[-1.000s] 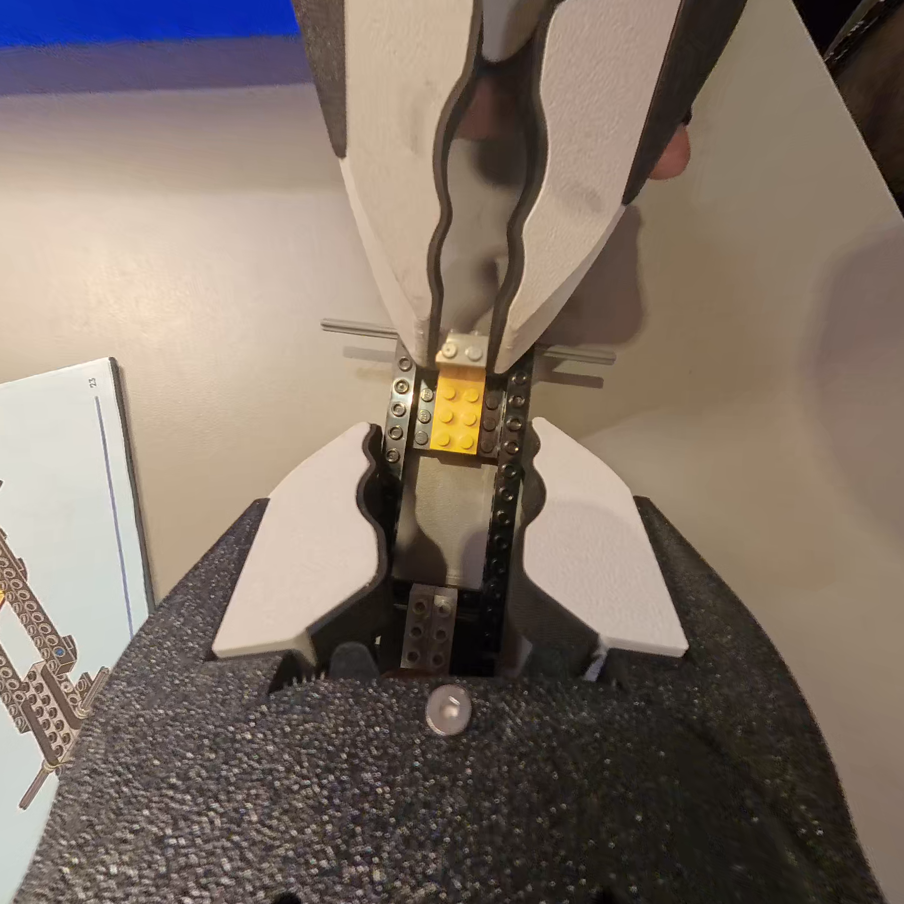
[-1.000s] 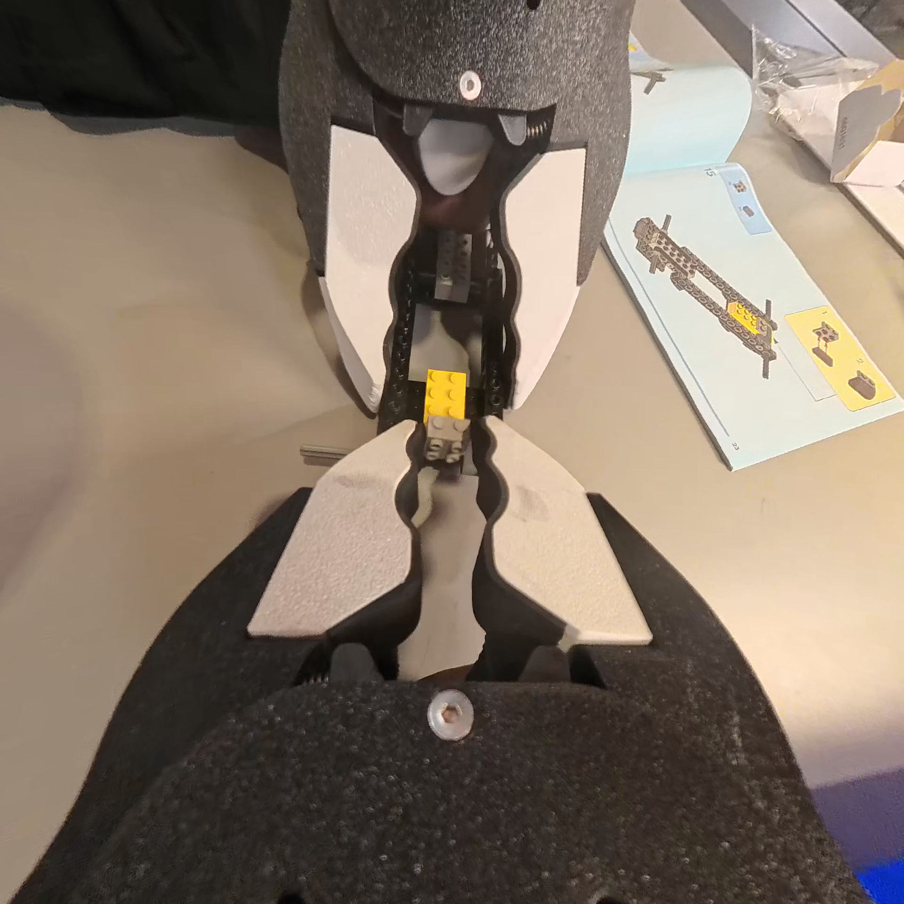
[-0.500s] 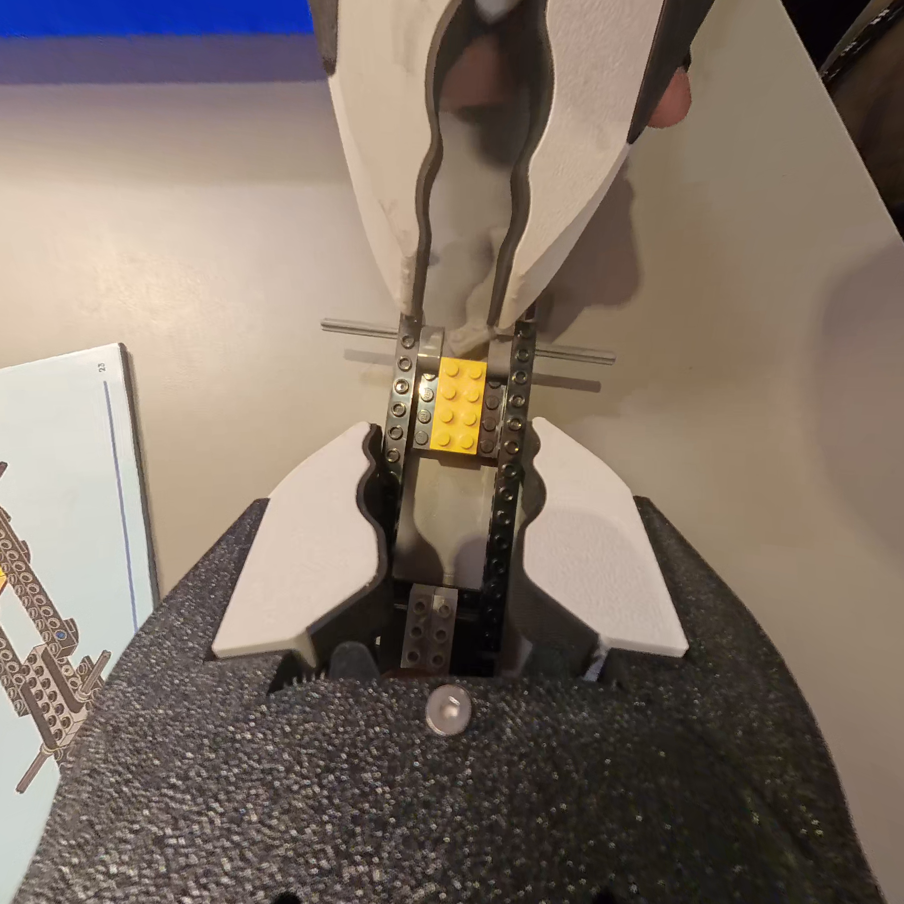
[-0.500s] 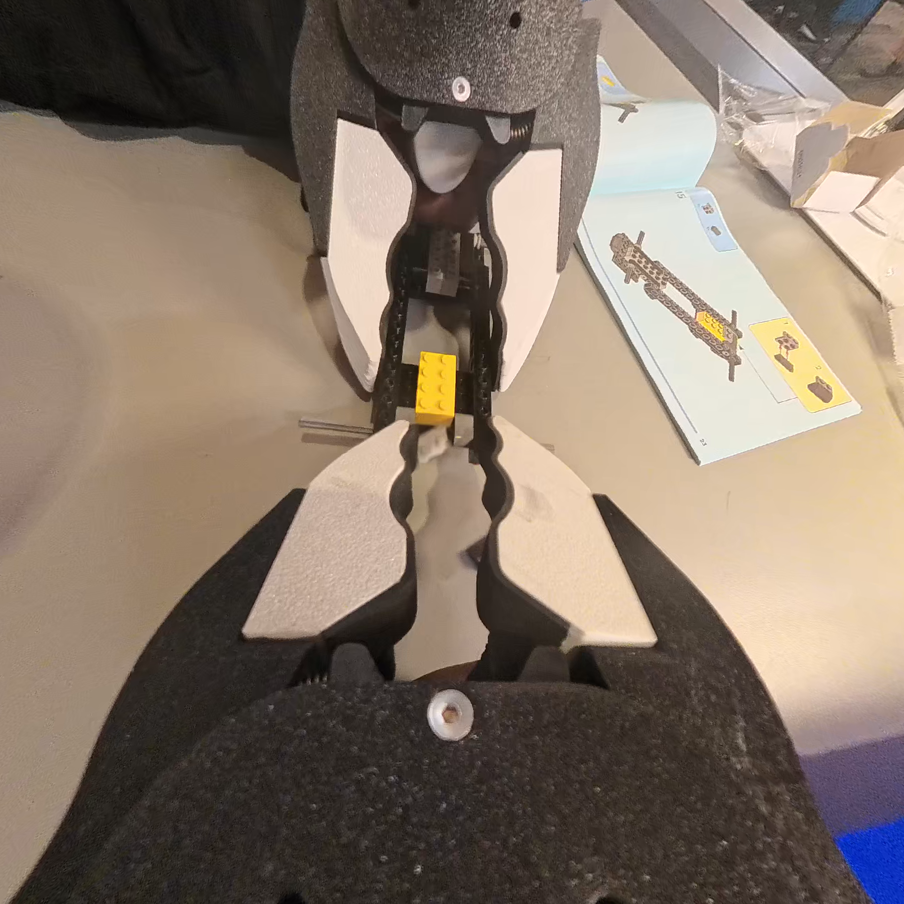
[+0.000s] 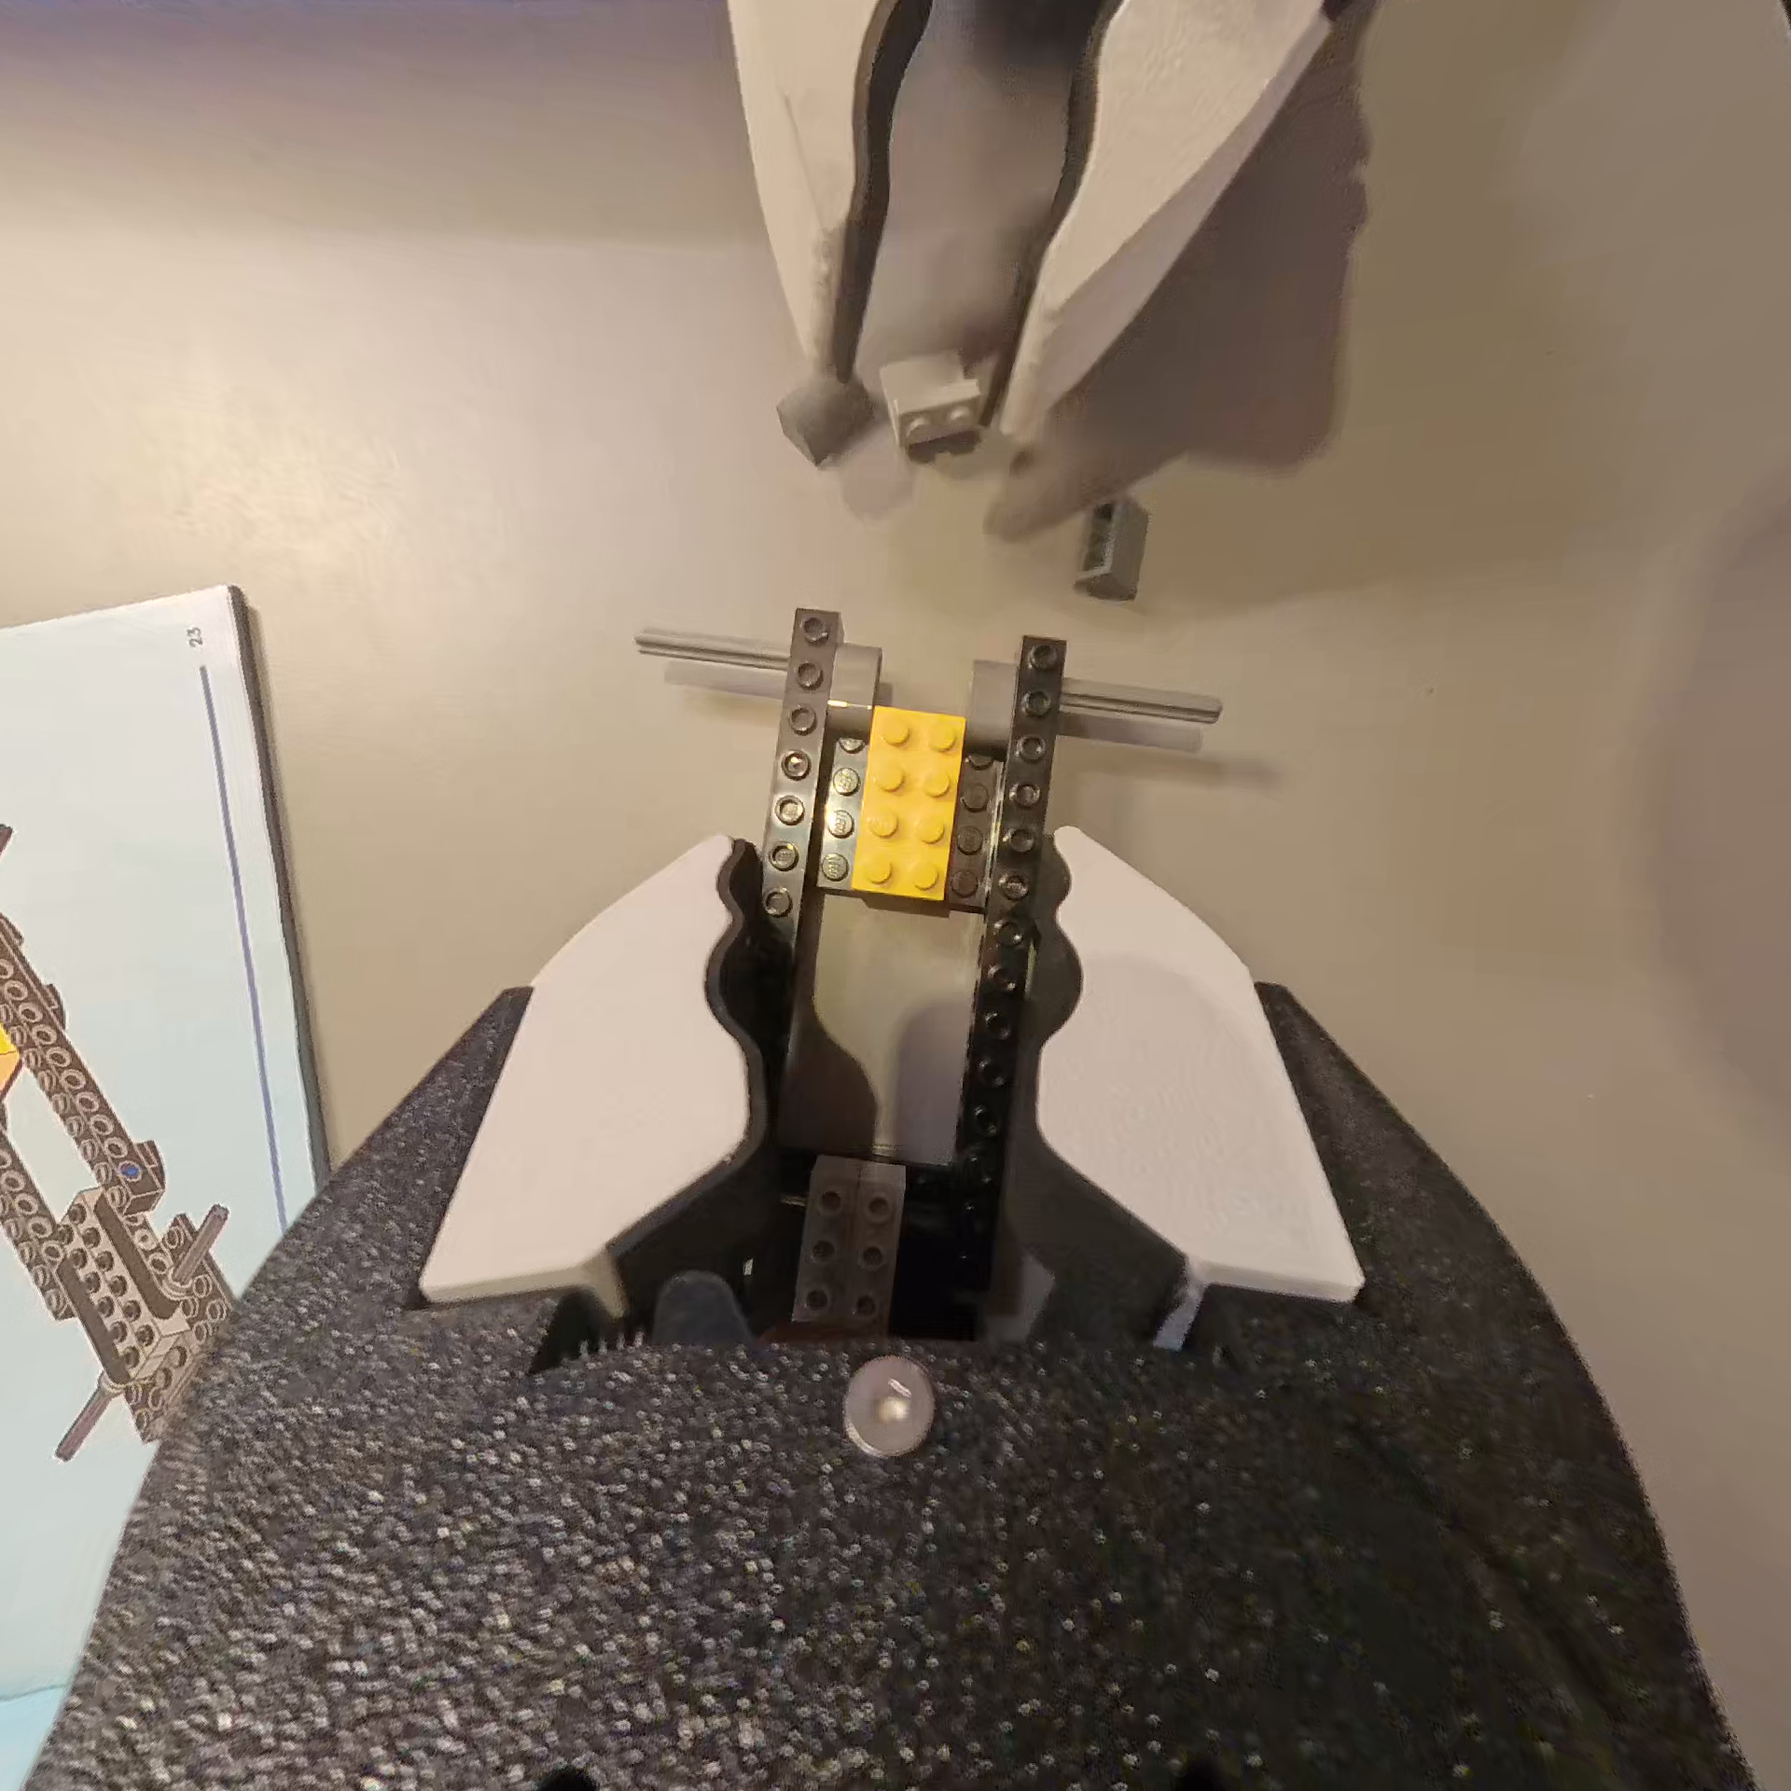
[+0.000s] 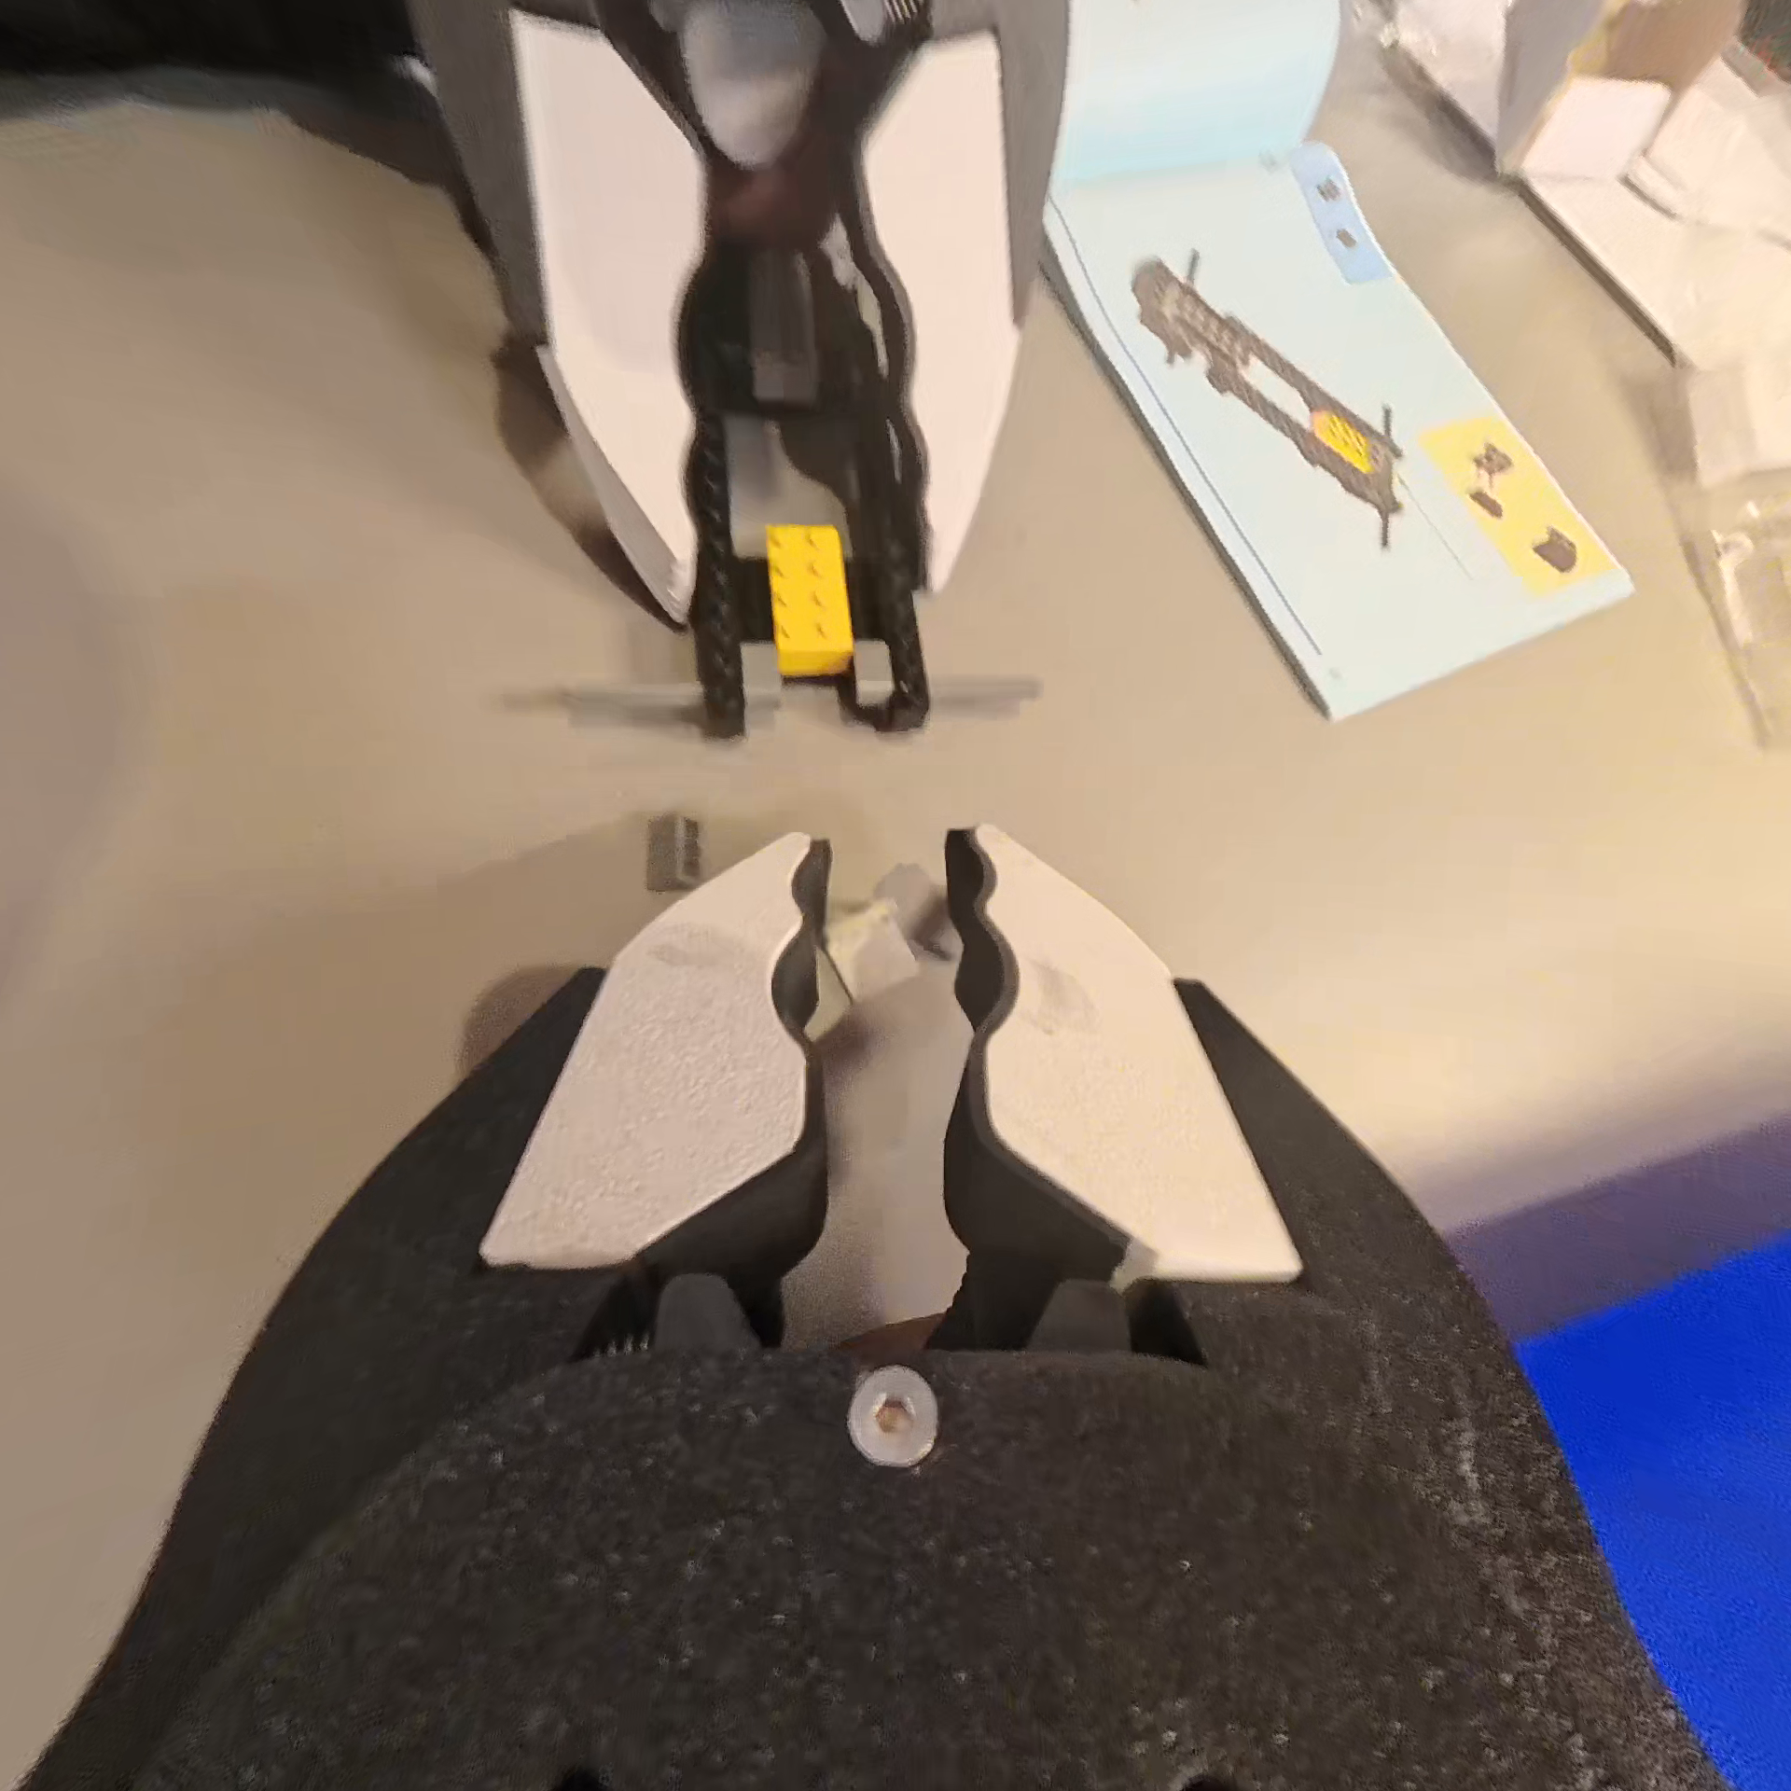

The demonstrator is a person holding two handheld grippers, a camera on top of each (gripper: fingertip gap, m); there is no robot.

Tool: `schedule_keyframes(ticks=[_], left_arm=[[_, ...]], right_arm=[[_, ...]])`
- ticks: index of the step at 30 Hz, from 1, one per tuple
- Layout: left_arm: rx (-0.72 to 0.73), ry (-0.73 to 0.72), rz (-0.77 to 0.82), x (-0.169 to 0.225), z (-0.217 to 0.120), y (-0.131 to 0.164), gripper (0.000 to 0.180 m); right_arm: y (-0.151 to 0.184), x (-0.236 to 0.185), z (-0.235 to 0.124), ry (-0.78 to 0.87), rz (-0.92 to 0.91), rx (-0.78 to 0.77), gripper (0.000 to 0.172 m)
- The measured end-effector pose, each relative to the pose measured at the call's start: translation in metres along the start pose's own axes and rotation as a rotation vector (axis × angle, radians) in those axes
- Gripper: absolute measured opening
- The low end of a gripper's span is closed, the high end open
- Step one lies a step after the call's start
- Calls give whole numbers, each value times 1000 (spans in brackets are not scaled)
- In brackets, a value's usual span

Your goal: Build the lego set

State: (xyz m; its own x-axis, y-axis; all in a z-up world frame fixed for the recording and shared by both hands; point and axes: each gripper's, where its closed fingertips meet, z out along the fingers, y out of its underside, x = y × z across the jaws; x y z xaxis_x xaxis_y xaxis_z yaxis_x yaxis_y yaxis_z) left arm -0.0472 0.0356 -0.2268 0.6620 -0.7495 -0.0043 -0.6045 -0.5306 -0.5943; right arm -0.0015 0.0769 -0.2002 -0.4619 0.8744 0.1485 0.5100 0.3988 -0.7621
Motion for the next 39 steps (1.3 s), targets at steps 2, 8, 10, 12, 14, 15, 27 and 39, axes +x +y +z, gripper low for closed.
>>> schedule_keyframes(ticks=[2, 8, 10, 12, 14, 15, 27, 39], left_arm=[[-5, -3, 0, 0, -1, 1, 56], [-14, -11, -2, 0, -1, 1, 56], [-15, -13, -1, 0, -1, 2, 56], [-14, -11, 6, 1, -2, 2, 56], [-13, -7, 6, 1, -2, 2, 56], [-13, -5, 6, 2, -2, 2, 56], [-9, -10, 32, 4, -3, 3, 56], [-12, -29, 41, 7, -6, 6, 55]], right_arm=[[10, 5, -3, 56, 6, -47, 24], [23, -4, -5, 39, 78, -139, 22], [26, -8, -4, 27, 91, -165, 21], [30, -9, -2, 22, 98, -189, 20], [29, -9, 1, 15, 109, -182, 17], [28, -8, 2, 14, 112, -181, 15], [24, -16, 3, -104, 105, -155, 14], [15, -9, 18, 24, 109, -184, 6]])
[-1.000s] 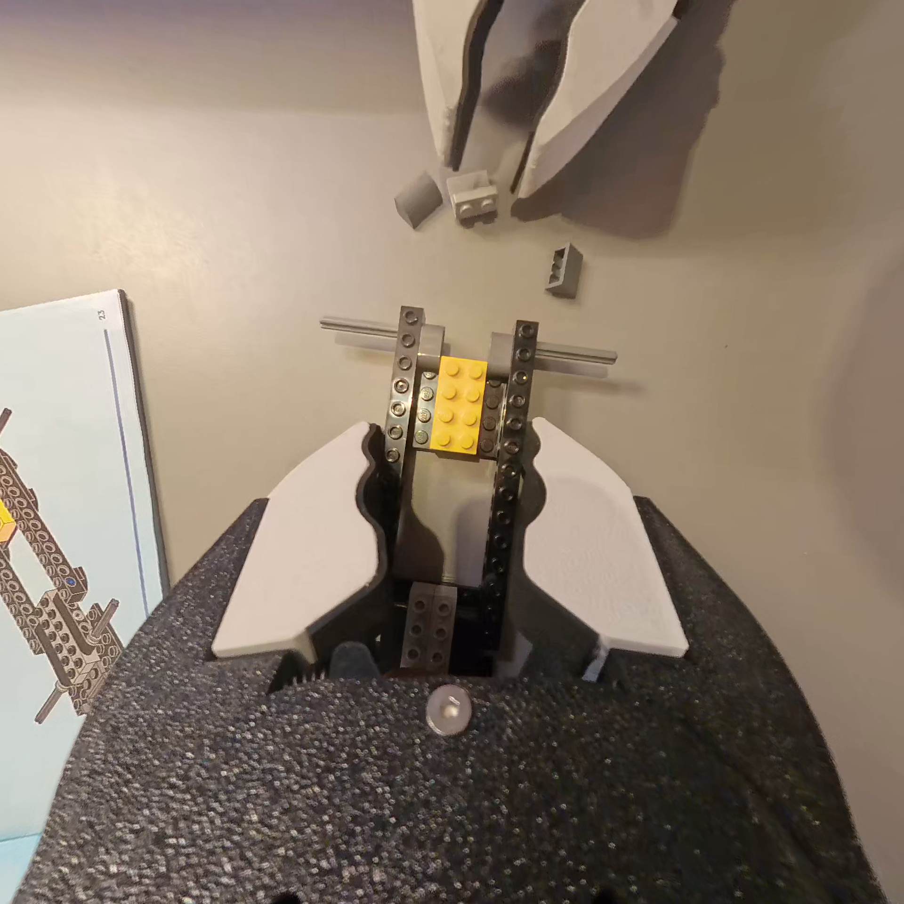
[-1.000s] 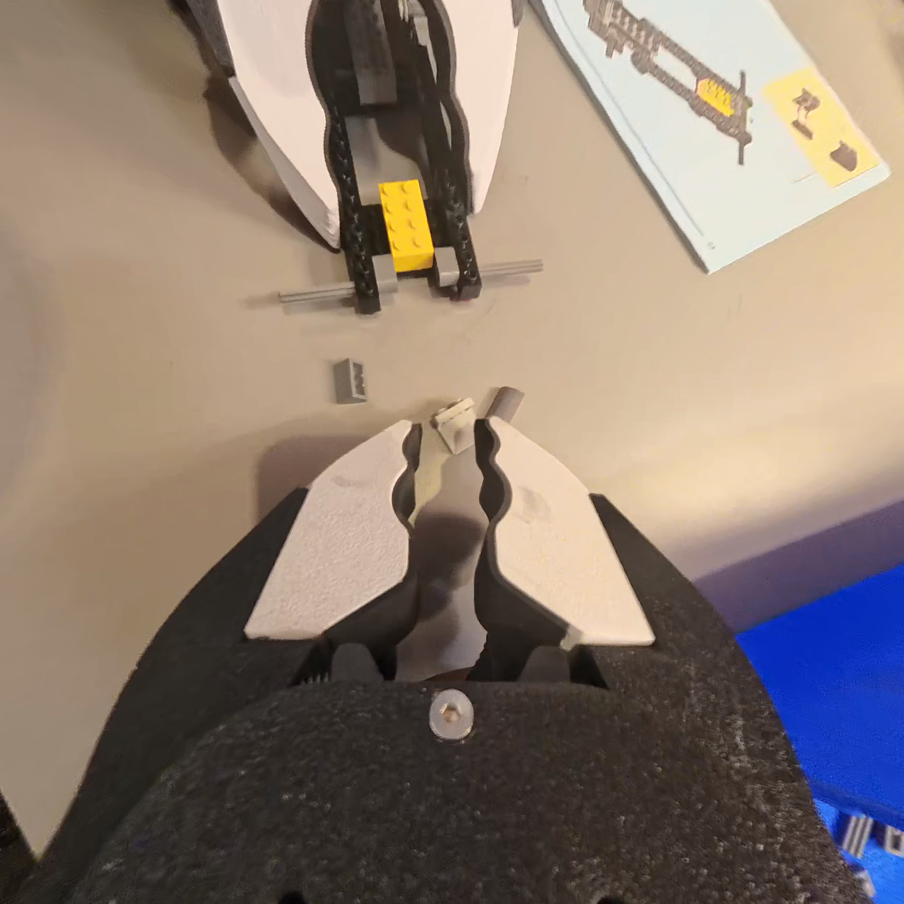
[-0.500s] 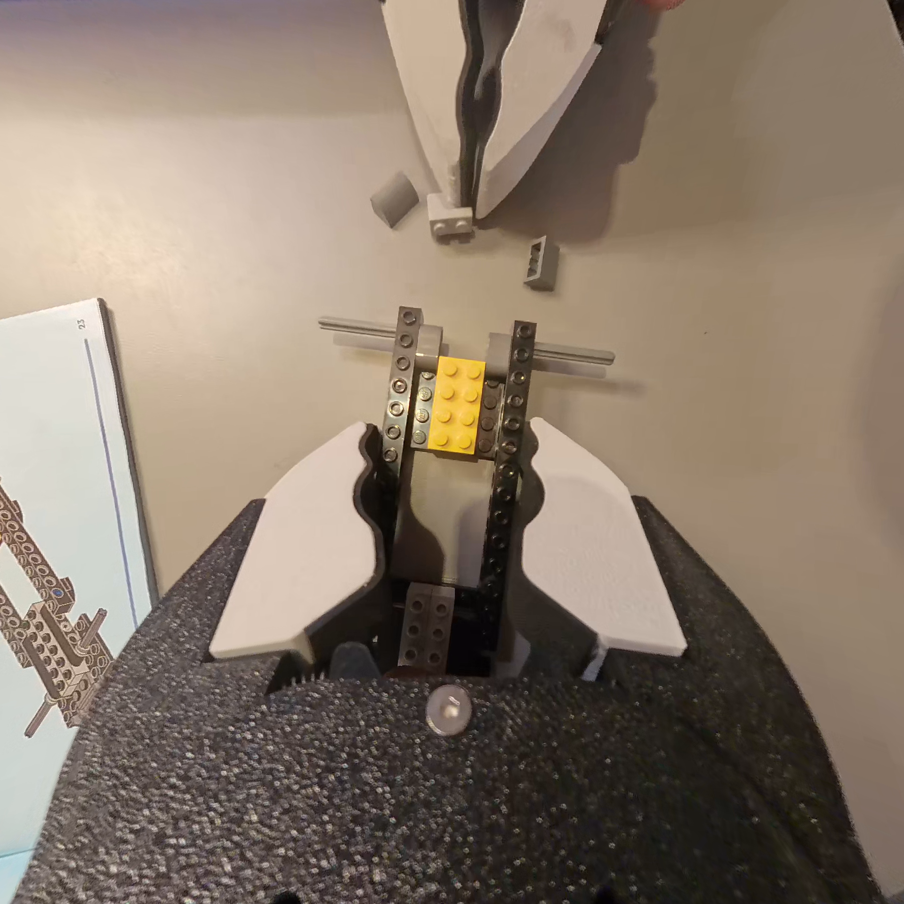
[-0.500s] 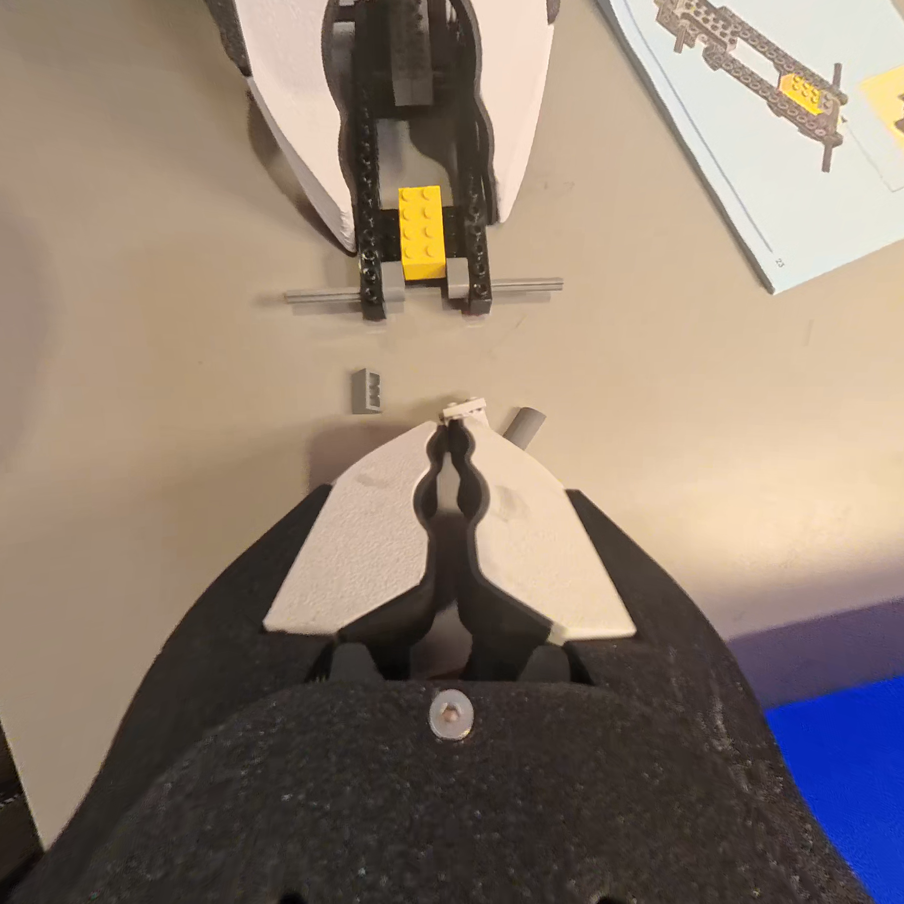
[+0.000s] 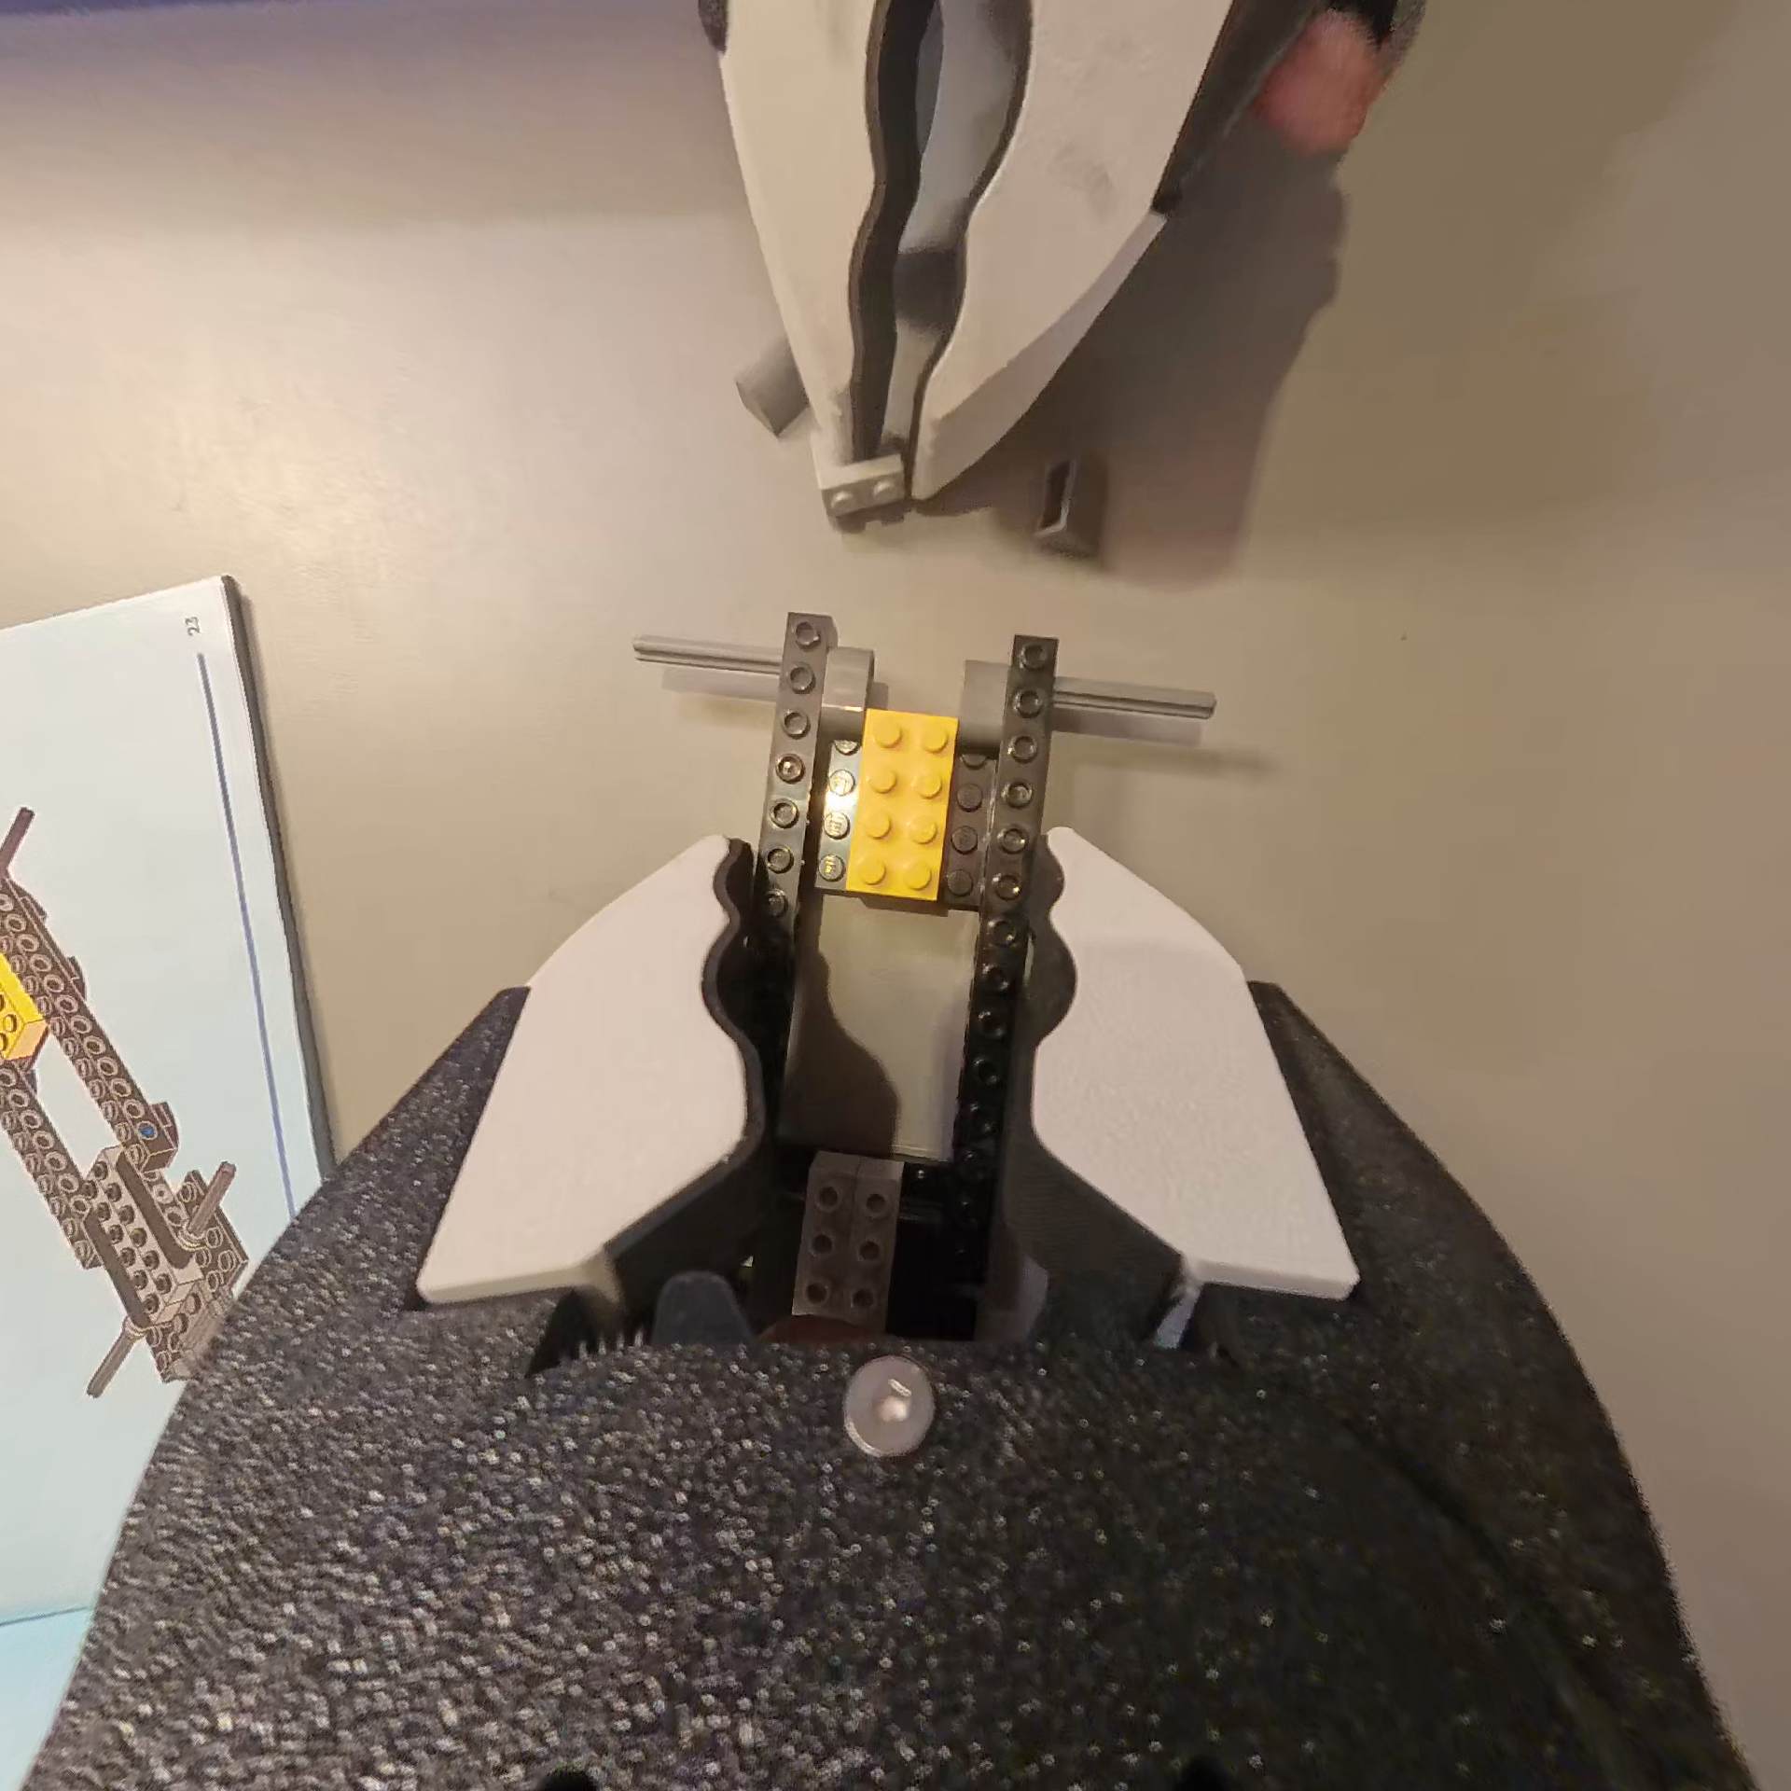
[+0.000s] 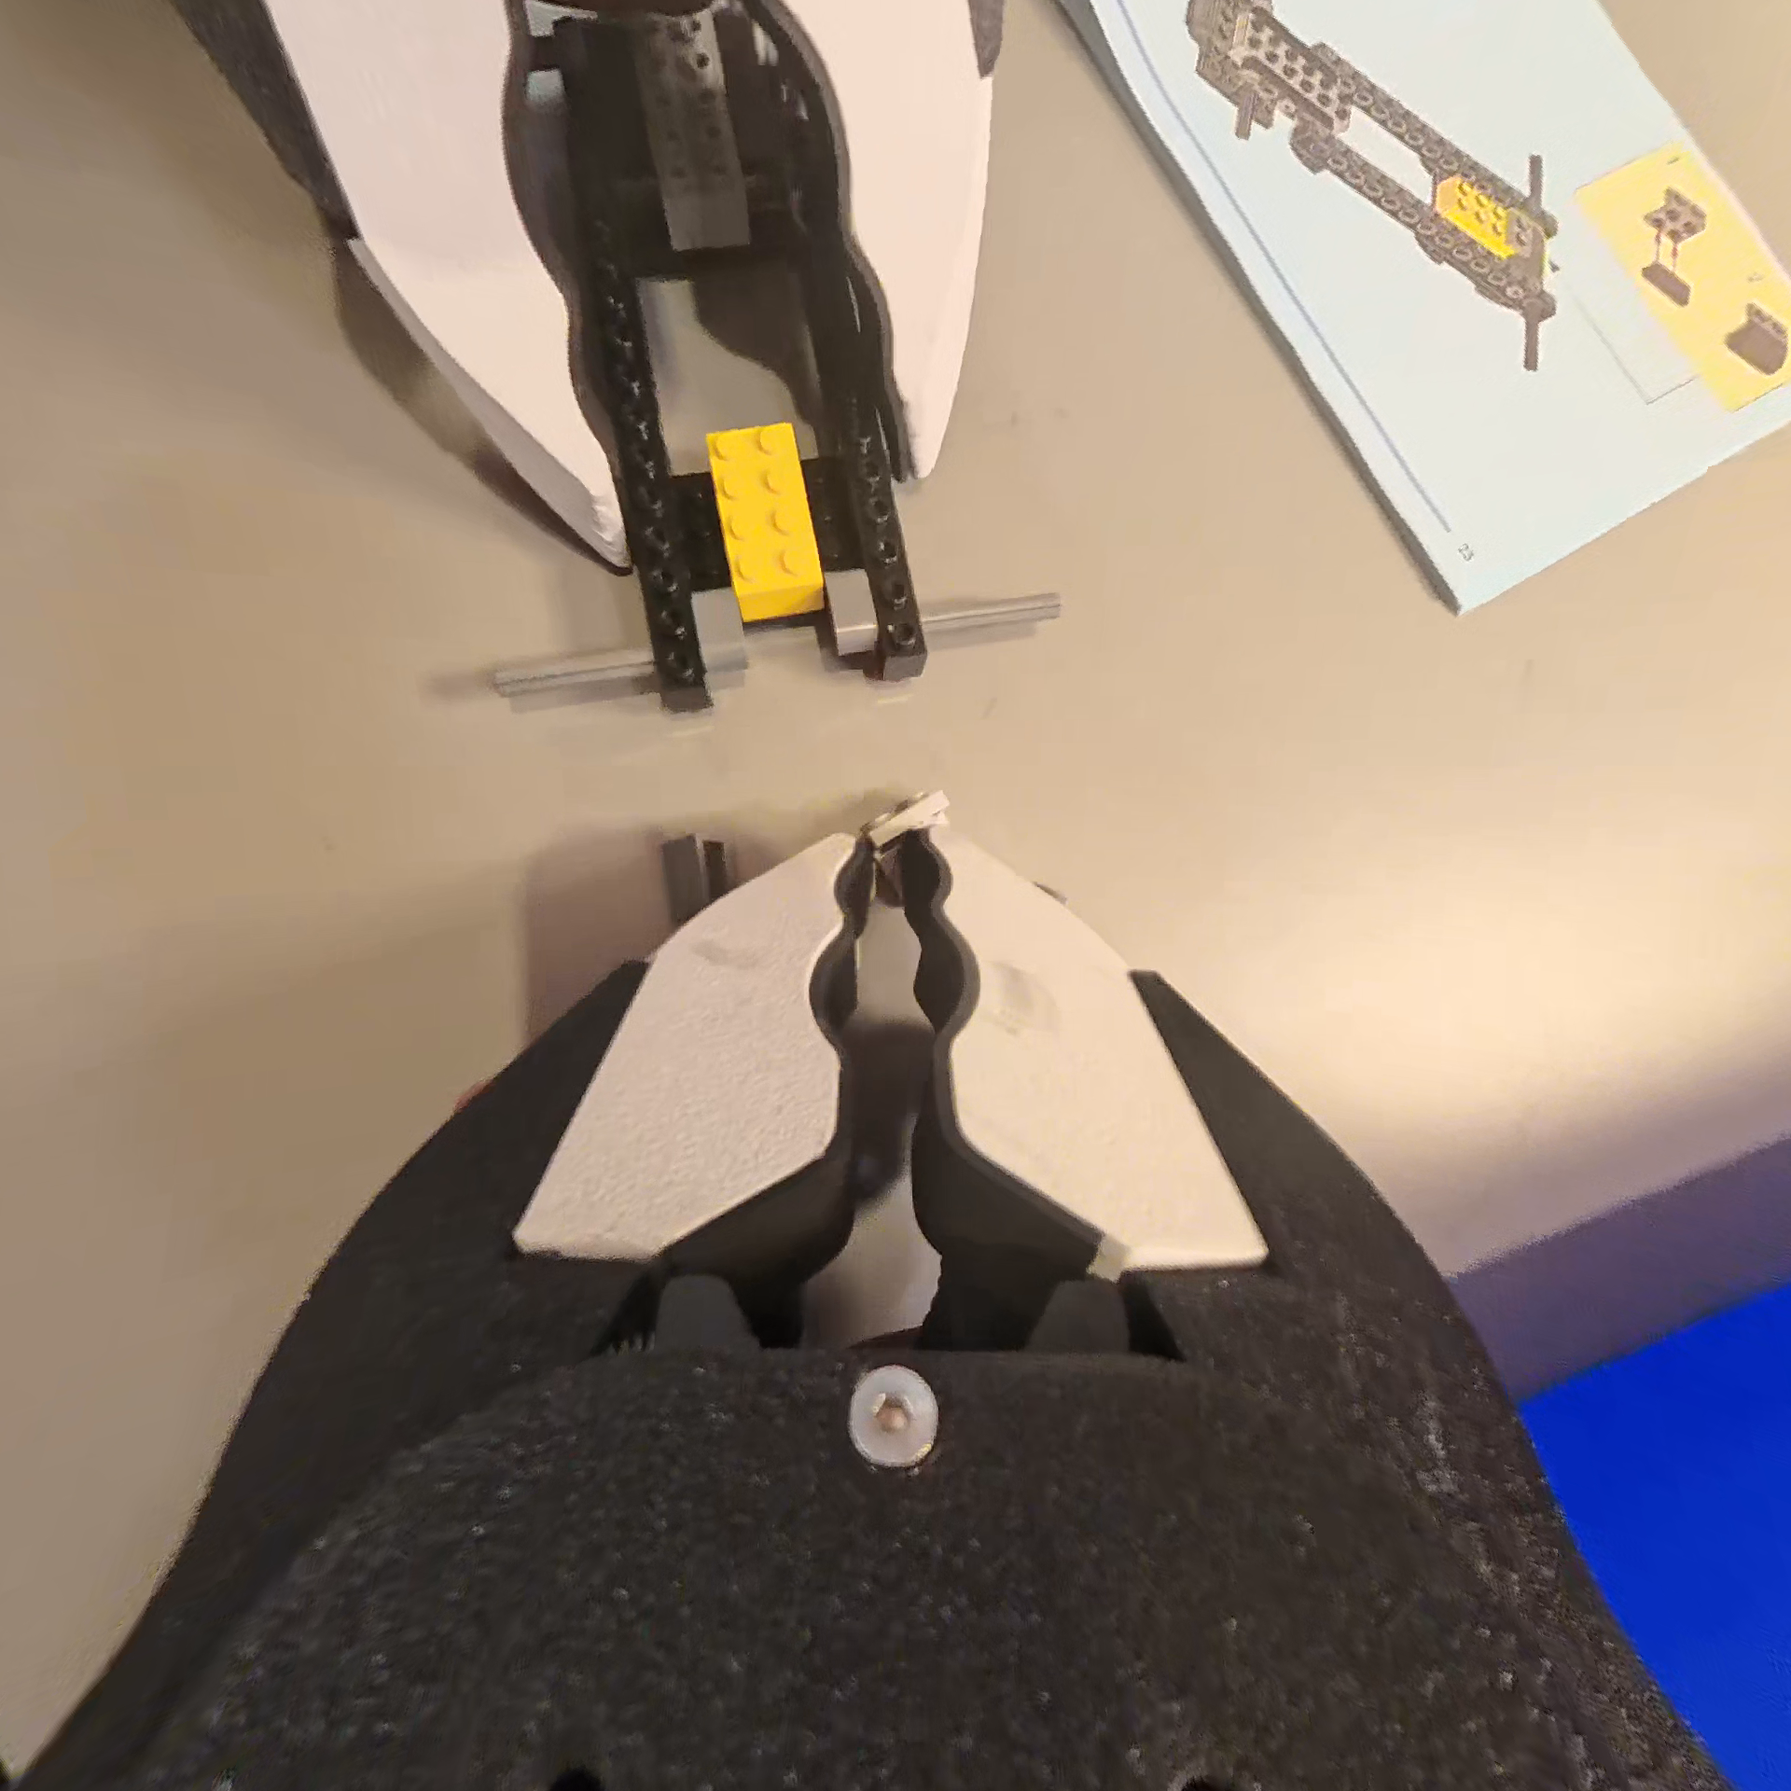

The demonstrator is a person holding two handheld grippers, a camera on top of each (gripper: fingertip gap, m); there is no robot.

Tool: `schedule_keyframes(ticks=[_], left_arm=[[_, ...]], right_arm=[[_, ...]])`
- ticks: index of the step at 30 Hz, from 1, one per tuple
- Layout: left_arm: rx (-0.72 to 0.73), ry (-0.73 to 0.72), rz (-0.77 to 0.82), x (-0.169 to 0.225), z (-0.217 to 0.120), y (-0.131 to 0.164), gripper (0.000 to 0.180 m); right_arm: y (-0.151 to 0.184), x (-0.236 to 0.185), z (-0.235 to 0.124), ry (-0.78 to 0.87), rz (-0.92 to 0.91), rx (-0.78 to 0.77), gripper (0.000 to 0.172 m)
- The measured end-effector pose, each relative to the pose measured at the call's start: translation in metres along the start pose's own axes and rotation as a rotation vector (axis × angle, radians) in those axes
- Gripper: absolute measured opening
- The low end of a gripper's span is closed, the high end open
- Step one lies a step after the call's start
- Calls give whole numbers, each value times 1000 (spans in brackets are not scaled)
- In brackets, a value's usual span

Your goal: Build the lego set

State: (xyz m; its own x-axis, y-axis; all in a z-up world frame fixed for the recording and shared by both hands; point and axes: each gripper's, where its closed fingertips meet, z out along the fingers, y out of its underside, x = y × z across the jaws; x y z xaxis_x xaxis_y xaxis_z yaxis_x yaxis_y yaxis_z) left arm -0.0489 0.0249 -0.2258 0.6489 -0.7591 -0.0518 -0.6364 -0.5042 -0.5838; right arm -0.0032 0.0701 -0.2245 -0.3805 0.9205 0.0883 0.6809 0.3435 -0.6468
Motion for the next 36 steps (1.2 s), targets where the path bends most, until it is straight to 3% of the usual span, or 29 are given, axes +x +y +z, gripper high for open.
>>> schedule_keyframes(ticks=[11, 21, 29, 36], left_arm=[[125, -18, 11, -1, -16, -16, 62], [254, 41, 31, 15, -17, -51, 41], [288, 65, 87, 25, -12, -55, 29], [243, 46, 71, 24, -8, -47, 32]], right_arm=[[0, -16, -2, -180, -113, 37, 0], [-23, -32, -18, -356, -155, 123, 0], [-36, -36, -21, -455, -143, 150, 0], [-31, -25, -22, -379, -88, 143, 0]])
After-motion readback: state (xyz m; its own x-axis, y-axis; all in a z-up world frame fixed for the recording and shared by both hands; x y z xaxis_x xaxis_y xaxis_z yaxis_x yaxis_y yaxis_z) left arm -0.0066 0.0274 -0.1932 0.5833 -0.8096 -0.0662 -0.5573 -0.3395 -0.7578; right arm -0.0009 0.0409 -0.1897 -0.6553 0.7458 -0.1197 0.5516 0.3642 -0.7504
